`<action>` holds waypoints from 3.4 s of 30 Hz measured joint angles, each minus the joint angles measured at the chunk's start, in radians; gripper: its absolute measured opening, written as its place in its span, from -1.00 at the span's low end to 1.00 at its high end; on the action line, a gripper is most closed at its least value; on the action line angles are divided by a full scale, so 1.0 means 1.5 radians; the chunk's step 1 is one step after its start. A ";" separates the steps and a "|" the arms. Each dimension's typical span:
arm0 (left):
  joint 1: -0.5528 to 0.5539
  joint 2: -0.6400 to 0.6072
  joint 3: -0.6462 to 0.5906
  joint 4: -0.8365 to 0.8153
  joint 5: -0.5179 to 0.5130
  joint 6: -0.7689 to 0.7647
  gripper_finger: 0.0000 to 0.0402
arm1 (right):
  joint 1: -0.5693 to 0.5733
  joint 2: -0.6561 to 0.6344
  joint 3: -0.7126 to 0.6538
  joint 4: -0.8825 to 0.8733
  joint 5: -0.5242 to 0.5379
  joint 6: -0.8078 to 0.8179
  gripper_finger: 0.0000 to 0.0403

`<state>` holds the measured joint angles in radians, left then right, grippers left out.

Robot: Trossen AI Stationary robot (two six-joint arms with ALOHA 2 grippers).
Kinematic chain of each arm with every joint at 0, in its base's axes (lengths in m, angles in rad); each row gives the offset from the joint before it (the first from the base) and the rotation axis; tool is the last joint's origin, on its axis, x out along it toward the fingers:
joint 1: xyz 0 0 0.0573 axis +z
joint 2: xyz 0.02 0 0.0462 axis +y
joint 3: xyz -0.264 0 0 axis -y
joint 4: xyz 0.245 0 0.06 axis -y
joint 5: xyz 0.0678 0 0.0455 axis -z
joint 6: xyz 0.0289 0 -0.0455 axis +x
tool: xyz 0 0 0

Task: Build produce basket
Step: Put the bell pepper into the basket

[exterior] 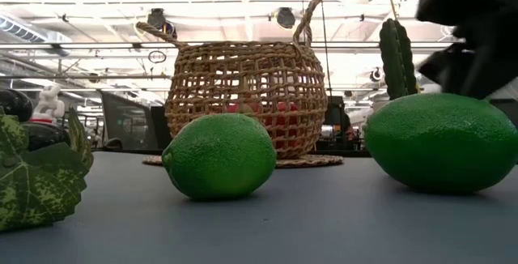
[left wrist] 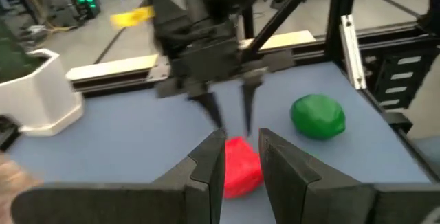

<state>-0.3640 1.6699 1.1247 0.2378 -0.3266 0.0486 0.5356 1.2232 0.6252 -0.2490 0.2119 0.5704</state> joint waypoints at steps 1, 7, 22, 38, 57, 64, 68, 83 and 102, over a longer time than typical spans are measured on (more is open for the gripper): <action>0.002 0.017 0.017 -0.002 0.009 0.000 -0.55 | -0.011 0.000 -0.001 0.009 0.001 -0.004 -0.30; 0.004 0.137 0.166 -0.109 0.055 -0.002 -0.55 | -0.060 0.007 -0.003 0.025 0.017 -0.007 -0.37; 0.014 0.314 0.376 -0.258 0.099 -0.010 -0.35 | -0.072 -0.044 -0.003 -0.004 0.012 -0.001 -0.38; 0.044 0.333 0.370 -0.384 0.124 -0.028 -0.37 | -0.046 -0.047 -0.003 -0.090 -0.002 0.063 -0.38; 0.092 0.357 0.370 -0.416 0.043 -0.057 -0.94 | -0.046 -0.045 -0.003 -0.082 -0.021 0.063 -0.38; 0.099 0.357 0.370 -0.431 -0.050 -0.076 -0.89 | -0.046 -0.045 -0.003 -0.082 -0.053 0.081 -0.38; 0.082 0.350 0.376 -0.438 -0.049 -0.070 -0.88 | -0.046 -0.045 -0.003 -0.082 -0.054 0.083 -0.38; 0.057 0.342 0.380 -0.374 0.097 -0.021 -0.88 | -0.061 -0.005 -0.042 0.023 -0.058 0.055 -0.38; 0.115 0.378 0.379 -0.392 -0.045 -0.057 -0.88 | -0.078 0.024 -0.043 0.041 -0.093 0.033 -0.38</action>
<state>-0.1919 2.2368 1.6936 -0.3508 -0.3934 -0.0364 0.4183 1.2594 0.5606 -0.1875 0.0731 0.6201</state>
